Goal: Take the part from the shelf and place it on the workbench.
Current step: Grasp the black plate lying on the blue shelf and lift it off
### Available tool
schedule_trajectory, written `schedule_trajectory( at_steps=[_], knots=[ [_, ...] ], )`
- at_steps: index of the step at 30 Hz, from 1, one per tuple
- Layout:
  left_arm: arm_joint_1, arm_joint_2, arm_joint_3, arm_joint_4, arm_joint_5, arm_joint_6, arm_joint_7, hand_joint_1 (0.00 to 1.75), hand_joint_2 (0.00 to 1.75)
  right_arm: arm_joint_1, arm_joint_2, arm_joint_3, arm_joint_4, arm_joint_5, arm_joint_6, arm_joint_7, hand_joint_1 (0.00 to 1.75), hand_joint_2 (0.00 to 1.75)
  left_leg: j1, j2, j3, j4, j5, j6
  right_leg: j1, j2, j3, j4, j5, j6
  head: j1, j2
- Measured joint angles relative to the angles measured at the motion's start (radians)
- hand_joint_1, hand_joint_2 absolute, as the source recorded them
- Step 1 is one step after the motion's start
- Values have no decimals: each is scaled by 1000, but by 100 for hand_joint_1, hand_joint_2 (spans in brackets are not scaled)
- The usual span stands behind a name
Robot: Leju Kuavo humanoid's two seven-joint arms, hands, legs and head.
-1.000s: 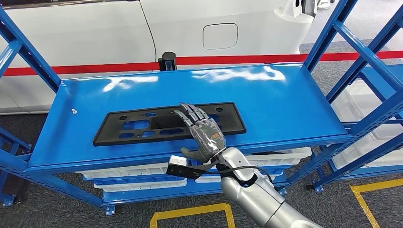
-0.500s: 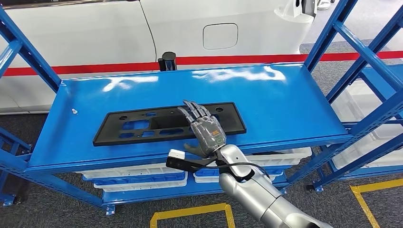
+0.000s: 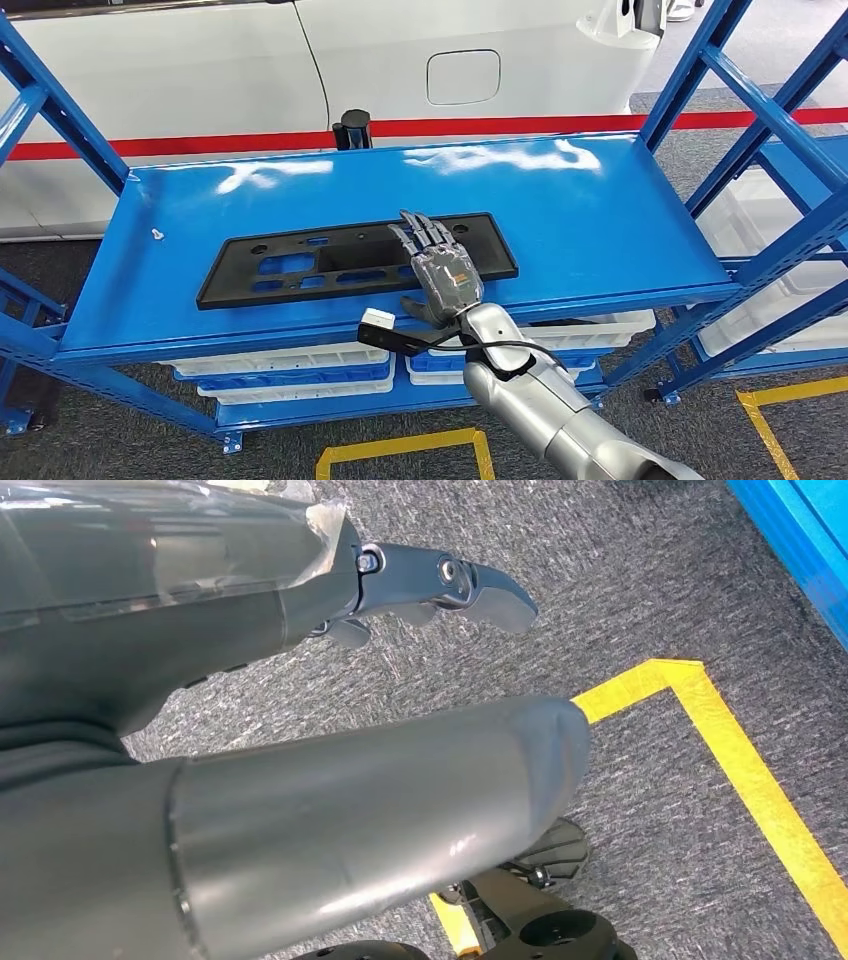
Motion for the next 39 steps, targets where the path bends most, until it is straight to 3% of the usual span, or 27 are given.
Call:
schedule_trajectory(
  at_steps=[9, 10, 12, 14, 16, 21, 25, 36, 39],
  knots=[
    [0, -2, 0, 0, -4, 2, 1, 0, 0, 3, -1, -30, 40, 108, -136, 66, 0, 175, 0, 0, 0, 0, 0, 0, 0, 0, 0, 0, 0, 0, 0, 0],
    [0, -2, 0, 0, -5, 2, 1, 0, 0, 5, 0, -35, 42, 118, -145, 68, 6, 175, 0, 0, 0, 0, 0, 0, 0, 0, 0, 0, 0, 0, 0, 0],
    [0, -2, 0, 0, -8, 2, 3, 0, 0, 9, 0, -50, 44, 147, -164, 74, 41, 175, 0, 0, 0, 0, 0, 0, 0, 0, 0, 0, 0, 0, 0, 0],
    [0, -2, 0, 0, -10, 2, 6, 0, 0, 16, 0, -69, 44, 183, -175, 80, 99, 175, 0, 0, 0, 0, 0, 0, 0, 0, -1, 0, 0, 0, 0, 0],
    [0, -3, 0, 0, -12, 2, 10, 0, 0, 24, 0, -93, 44, 210, -180, 82, 128, 175, 0, 0, 0, 0, 0, 0, 0, 0, 0, 0, 0, 0, 0, 0],
    [0, -3, 0, -2, -12, 8, 10, 0, 0, 47, 7, -162, 34, 256, -182, 68, 140, 175, 0, 0, 0, 0, 0, 0, 0, 0, 0, 0, 0, 0, 0, 0],
    [0, -3, 1, -4, -12, 8, 3, 0, 0, 62, 15, -205, 23, 280, -182, 58, 139, 175, 0, 0, 0, 0, 0, 0, 0, 0, 0, 0, 0, 0, 0, 0],
    [0, -3, 2, -7, -18, 23, -52, 0, 0, 70, 24, -239, 16, 292, -182, 50, 162, 175, 0, 0, -1, 0, 0, 0, 0, 0, 0, 0, 0, 0, 0, 0],
    [-1, -2, 2, -9, -21, 21, -76, 0, 131, 70, 24, -243, 14, 292, -182, 48, 172, 175, 0, 0, 0, 0, 0, 0, 0, 0, 0, 0, 0, 0, 0, 0]
  ],
)
